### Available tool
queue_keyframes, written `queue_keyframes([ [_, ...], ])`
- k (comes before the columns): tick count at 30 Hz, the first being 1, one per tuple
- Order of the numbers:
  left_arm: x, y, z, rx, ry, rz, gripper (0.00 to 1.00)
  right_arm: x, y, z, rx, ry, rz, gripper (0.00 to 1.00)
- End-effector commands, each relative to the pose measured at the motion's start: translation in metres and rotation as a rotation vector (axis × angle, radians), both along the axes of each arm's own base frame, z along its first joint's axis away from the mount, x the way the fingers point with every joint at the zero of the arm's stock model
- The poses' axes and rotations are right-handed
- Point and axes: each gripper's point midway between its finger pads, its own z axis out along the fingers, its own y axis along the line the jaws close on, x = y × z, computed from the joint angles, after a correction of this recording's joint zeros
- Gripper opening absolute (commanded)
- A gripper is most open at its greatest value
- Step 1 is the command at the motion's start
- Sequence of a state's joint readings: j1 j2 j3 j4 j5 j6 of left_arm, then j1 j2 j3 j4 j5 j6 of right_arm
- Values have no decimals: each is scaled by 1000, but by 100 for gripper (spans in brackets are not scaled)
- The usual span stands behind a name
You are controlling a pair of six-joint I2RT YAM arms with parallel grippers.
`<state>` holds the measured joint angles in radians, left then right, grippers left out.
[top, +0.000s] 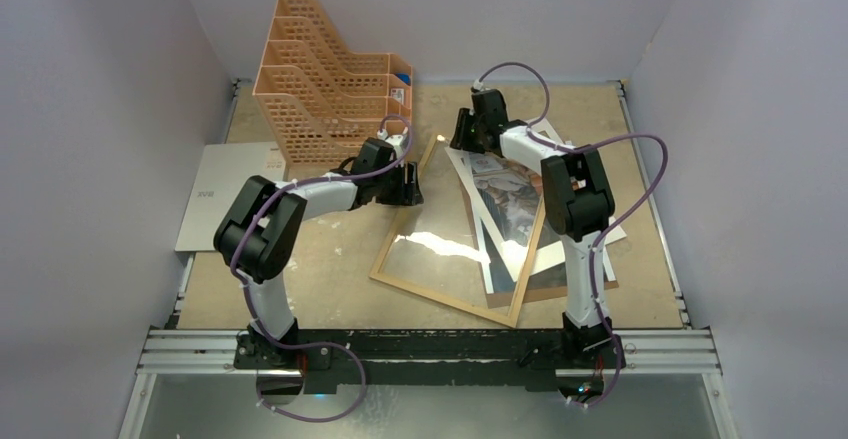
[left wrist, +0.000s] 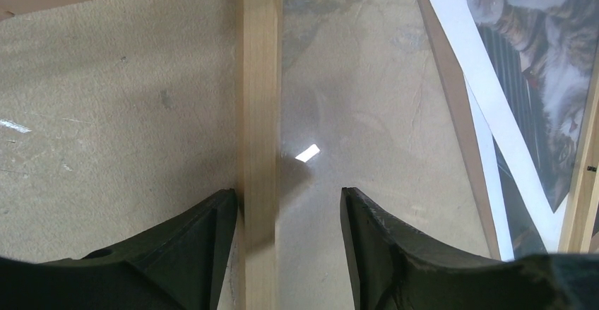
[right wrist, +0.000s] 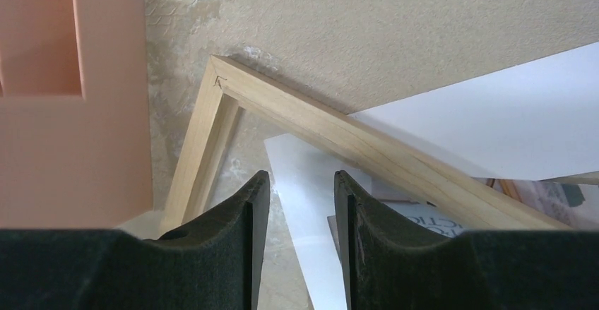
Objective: Put the photo into the frame
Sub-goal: Adjust the photo frame item on the photo frame.
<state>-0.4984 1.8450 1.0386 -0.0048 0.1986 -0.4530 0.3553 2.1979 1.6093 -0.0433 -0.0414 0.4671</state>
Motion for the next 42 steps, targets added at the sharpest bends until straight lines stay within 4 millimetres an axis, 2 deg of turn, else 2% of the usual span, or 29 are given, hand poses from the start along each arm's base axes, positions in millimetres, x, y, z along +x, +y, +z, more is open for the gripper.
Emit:
queue_keyframes([
  [1,-33,25,-42,94,164,22,59,-5,-9,-15,-86,40,10,42],
  [10,-34,24,-43,87,171,20,60,-31,-13,-44,-104,149,39,41],
  [12,-34,24,-43,87,172,19,60,-31,-11,-41,-91,150,41,41],
  [15,-34,24,-43,88,171,18,60,-24,-5,-24,-64,111,50,41],
  [18,-34,24,-42,86,169,18,60,-13,-3,6,-39,42,27,41],
  [22,-33,23,-40,83,163,19,60,4,-16,46,-64,-77,-42,43],
  [24,-32,23,-39,81,161,19,60,9,-28,55,-91,-101,-85,44],
  [29,-32,23,-40,82,161,20,60,12,-49,37,-158,-44,-121,48],
  [34,-33,23,-41,82,165,18,60,13,-50,18,-182,-11,-99,51],
  [42,-33,22,-41,79,168,16,60,11,-46,2,-189,28,-61,50],
])
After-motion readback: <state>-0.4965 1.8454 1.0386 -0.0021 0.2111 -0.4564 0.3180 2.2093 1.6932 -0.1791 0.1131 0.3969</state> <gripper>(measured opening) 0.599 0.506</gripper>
